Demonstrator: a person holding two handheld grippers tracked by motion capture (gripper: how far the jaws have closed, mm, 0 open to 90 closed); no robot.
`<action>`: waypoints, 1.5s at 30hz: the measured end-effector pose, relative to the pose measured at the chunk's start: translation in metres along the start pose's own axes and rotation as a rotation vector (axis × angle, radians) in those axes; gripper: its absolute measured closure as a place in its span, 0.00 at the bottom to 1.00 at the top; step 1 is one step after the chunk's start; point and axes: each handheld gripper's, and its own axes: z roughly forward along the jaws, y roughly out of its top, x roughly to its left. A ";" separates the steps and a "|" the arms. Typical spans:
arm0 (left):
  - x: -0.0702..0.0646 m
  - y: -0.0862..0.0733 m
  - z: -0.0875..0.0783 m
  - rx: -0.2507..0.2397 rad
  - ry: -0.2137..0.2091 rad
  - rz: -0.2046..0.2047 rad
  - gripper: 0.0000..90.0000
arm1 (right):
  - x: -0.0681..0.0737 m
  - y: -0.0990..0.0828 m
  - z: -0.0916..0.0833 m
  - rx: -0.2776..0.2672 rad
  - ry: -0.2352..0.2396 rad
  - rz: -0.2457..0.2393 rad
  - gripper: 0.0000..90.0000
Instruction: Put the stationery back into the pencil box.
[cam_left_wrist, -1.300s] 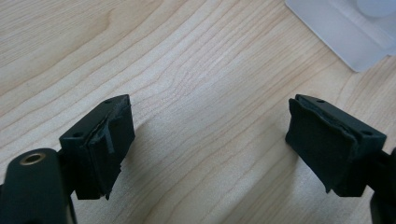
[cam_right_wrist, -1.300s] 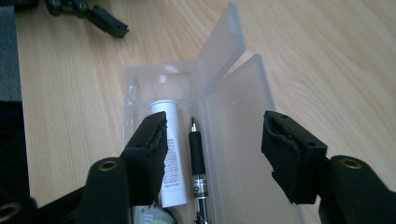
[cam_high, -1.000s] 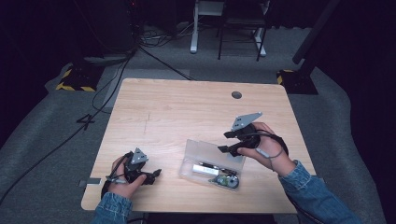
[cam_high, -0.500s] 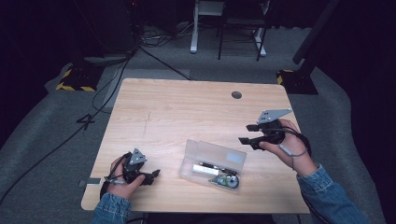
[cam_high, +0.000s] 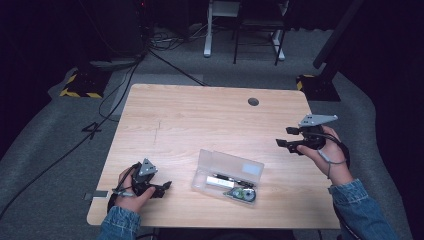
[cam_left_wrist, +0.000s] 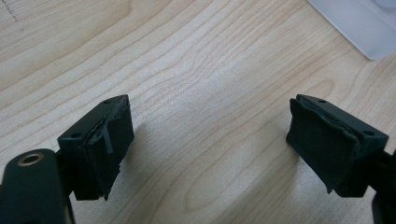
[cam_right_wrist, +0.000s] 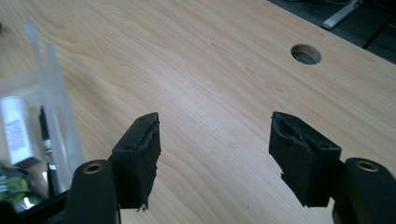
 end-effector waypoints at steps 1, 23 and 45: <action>0.000 0.000 0.000 0.000 0.000 -0.001 0.16 | -0.003 -0.003 0.001 0.004 -0.009 -0.001 0.38; 0.000 0.000 0.001 0.003 -0.005 -0.005 0.16 | -0.034 -0.074 0.037 -0.028 -0.089 0.085 0.39; 0.000 0.000 0.001 0.003 -0.005 -0.005 0.16 | -0.028 -0.097 0.058 0.030 -0.061 0.080 0.37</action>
